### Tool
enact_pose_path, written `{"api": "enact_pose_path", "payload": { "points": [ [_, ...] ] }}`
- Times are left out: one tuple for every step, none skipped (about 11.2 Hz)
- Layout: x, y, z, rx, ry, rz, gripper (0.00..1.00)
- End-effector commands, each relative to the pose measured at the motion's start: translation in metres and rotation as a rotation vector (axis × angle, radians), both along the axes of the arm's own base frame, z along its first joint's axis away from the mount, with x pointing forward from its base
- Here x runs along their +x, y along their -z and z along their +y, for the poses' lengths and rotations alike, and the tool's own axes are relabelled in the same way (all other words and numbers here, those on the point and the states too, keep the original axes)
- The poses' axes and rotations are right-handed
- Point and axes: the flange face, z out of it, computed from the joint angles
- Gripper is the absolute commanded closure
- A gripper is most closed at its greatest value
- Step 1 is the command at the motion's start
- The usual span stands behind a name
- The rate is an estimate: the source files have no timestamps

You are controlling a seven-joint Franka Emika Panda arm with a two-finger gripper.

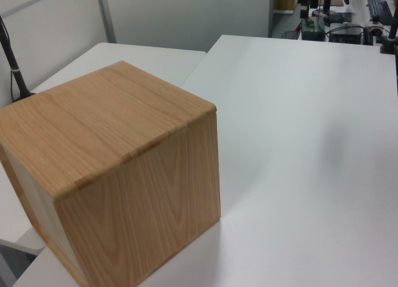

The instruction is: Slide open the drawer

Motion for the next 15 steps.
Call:
{"api": "enact_pose_path", "payload": {
  "points": [
    [-0.018, 0.004, -0.002, 0.032, 0.003, 0.101, 0.0],
    [-0.02, 0.006, 0.004, 0.036, -0.013, 0.129, 0.0],
    [-0.019, 0.008, 0.008, 0.036, -0.01, 0.135, 0.0],
    [-0.017, 0.012, 0.01, 0.044, -0.013, 0.14, 0.0],
    [-0.015, 0.014, 0.016, 0.052, -0.02, 0.14, 0.0],
    [-0.014, 0.02, 0.016, 0.054, -0.021, 0.147, 0.0],
    [-0.009, 0.023, 0.016, 0.053, -0.021, 0.139, 0.0],
    [-0.007, 0.024, 0.016, 0.06, -0.02, 0.137, 0.0],
    [-0.007, 0.023, 0.018, 0.089, -0.019, 0.133, 0.0],
    [-0.009, 0.021, 0.016, 0.152, -0.01, 0.127, 0.0],
    [-0.01, 0.02, 0.012, 0.199, 0.003, 0.12, 0.0],
    [-0.012, 0.019, 0.01, 0.223, 0.01, 0.126, 0.0],
    [-0.012, 0.021, 0.007, 0.265, 0.014, 0.133, 0.0],
    [-0.012, 0.021, -0.001, 0.285, 0.046, 0.128, 0.0],
    [-0.01, 0.02, 0.01, 0.278, 0.069, 0.129, 0.0]
  ]
}}
